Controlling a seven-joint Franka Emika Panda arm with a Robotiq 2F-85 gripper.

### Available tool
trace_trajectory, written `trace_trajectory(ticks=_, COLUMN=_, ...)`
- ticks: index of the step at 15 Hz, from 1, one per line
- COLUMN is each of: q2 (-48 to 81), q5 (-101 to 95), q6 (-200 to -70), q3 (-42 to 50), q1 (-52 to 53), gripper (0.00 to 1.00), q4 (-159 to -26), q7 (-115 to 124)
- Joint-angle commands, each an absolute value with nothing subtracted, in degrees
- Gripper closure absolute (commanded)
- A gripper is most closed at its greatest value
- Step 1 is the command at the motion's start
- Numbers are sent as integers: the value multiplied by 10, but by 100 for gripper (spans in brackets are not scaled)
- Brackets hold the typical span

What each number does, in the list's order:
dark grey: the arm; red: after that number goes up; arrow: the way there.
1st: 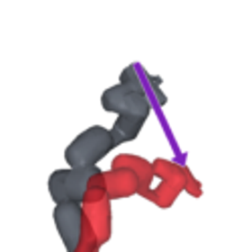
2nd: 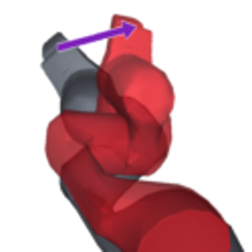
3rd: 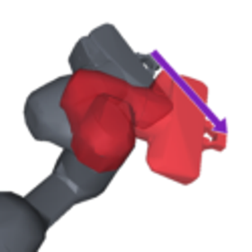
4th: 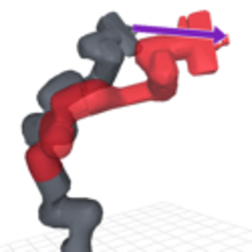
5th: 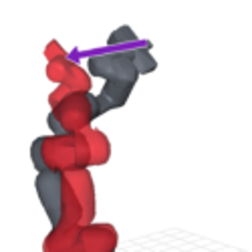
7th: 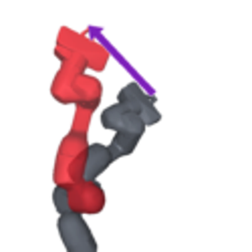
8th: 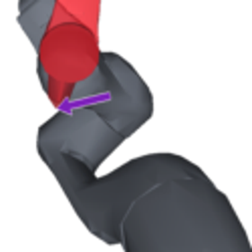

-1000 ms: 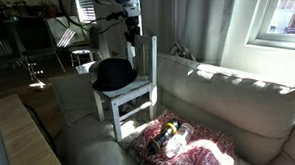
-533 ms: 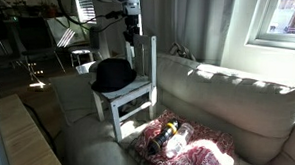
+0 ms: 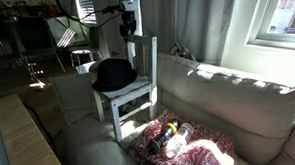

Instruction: Turn the chair anticlockwise once on the sofa, pick up the black bowler hat and hang it on the right ear of the chair

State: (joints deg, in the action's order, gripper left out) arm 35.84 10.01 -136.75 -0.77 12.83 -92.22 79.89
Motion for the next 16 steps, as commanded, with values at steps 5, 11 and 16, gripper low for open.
trace_trajectory(ticks=5, q2=369, q5=96, q6=-1385, q3=-8, q1=128, gripper=0, q4=-928, q7=793)
trace_trajectory(ticks=11, q2=392, q5=96, q6=-1395, q3=-1, q1=131, gripper=34, q4=-920, q7=805)
trace_trajectory(ticks=16, q2=394, q5=90, q6=-1391, q3=5, q1=133, gripper=73, q4=-915, q7=806)
